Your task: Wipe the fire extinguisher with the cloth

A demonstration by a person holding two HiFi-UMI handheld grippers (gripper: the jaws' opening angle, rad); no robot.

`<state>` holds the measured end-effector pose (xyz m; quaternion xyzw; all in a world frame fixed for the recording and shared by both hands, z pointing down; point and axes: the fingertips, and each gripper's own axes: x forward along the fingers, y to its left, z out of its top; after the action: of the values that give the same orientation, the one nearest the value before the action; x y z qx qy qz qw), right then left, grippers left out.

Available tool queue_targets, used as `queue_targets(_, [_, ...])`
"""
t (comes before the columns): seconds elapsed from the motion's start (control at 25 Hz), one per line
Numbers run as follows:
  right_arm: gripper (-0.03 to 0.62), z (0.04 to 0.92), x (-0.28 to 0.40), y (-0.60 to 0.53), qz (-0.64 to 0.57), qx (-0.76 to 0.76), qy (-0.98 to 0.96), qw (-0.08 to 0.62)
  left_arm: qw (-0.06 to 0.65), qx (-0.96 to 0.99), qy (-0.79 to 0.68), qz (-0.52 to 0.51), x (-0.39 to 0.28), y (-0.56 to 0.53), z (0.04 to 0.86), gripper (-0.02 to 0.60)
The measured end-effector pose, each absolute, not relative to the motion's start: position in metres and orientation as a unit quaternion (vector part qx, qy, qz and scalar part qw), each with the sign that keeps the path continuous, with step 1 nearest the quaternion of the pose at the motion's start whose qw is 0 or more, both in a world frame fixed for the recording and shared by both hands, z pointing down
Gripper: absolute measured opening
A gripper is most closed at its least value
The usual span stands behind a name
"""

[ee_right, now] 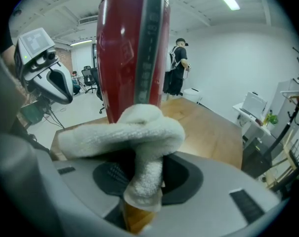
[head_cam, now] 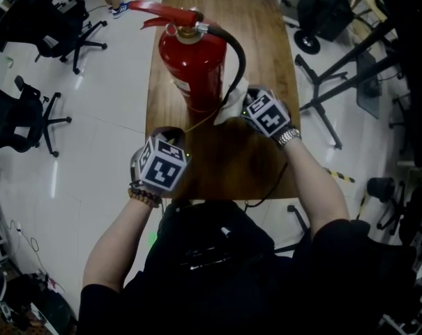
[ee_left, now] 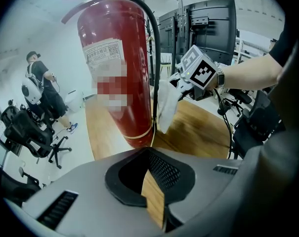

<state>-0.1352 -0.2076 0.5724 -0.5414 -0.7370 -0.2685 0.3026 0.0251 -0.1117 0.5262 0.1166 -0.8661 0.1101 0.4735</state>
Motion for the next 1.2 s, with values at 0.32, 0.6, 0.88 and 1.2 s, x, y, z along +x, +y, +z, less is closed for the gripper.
queue_targets(0.32, [0.156, 0.615, -0.132, -0.205, -0.272, -0.527, -0.731, 0.338, 0.480, 0.106, -0.864, 0.106, 0.032, -0.102, 0.530, 0.000])
queue_targets(0.6, [0.156, 0.644, -0.131, -0.205, -0.283, -0.497, -0.733, 0.367, 0.482, 0.114, -0.863, 0.105, 0.039, -0.095, 0.532, 0.000])
queue_targets(0.88, [0.156, 0.652, -0.127, -0.225, -0.271, -0.446, -0.747, 0.411, 0.471, 0.133, -0.866, 0.105, 0.046, -0.084, 0.527, 0.000])
queue_targets(1.2, [0.156, 0.590, -0.134, -0.247, -0.252, -0.405, -0.792, 0.382, 0.440, 0.169, -0.875, 0.112, 0.043, -0.072, 0.512, 0.000])
